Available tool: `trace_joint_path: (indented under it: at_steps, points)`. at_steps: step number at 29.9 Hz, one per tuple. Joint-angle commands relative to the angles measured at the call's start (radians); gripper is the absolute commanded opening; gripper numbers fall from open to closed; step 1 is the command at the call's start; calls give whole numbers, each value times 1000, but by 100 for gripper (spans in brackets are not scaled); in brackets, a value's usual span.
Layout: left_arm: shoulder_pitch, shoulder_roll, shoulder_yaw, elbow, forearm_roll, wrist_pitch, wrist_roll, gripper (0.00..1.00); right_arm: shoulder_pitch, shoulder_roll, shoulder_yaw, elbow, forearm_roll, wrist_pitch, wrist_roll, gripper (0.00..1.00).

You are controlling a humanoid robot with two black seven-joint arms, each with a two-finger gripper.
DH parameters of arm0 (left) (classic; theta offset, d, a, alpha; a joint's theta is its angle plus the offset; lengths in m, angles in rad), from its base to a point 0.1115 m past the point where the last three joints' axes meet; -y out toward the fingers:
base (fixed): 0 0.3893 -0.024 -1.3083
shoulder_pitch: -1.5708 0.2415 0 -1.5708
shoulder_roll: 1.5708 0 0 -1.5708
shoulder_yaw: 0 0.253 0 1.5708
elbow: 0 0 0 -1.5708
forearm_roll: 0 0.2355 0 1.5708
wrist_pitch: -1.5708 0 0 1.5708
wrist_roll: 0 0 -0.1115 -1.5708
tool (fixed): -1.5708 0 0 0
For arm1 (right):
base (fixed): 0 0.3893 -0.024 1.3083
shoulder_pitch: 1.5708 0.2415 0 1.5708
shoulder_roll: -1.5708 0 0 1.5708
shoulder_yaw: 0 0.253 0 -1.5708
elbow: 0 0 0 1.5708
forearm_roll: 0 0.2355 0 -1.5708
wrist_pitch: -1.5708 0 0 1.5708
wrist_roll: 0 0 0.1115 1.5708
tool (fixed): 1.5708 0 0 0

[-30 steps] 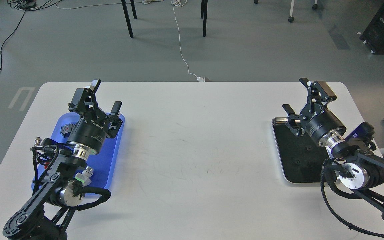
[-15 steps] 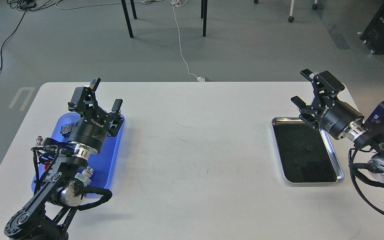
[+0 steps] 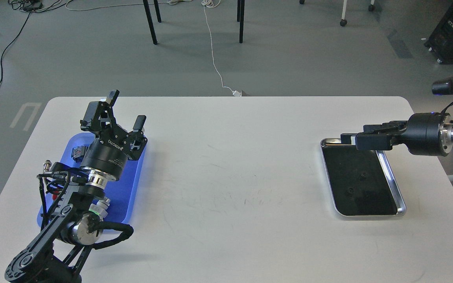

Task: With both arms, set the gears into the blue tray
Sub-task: 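Move the right gripper over the black mat in the metal tray, then grasp the small black part on the mat with the right gripper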

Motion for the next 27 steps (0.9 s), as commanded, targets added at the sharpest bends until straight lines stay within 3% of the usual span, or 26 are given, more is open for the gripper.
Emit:
trace_joint_path:
  at_steps: [1,5,10,22,27]
  points:
    - [10,2,1,-11,0,3,0,98,124,85,-219,-13,-75,2,0,95]
    - [10,-1,1,-17,1,3,2,98,170,197,-368,-76,-122,1,0,93]
    - [10,-3,-1,-17,1,3,2,98,149,258,-424,-159,-145,-6,0,91]
    - [11,-10,-5,-16,1,2,2,98,43,355,-439,-251,-141,-39,0,68]
    - [11,-12,-5,-16,3,3,2,98,-12,401,-439,-320,-139,-88,0,67]
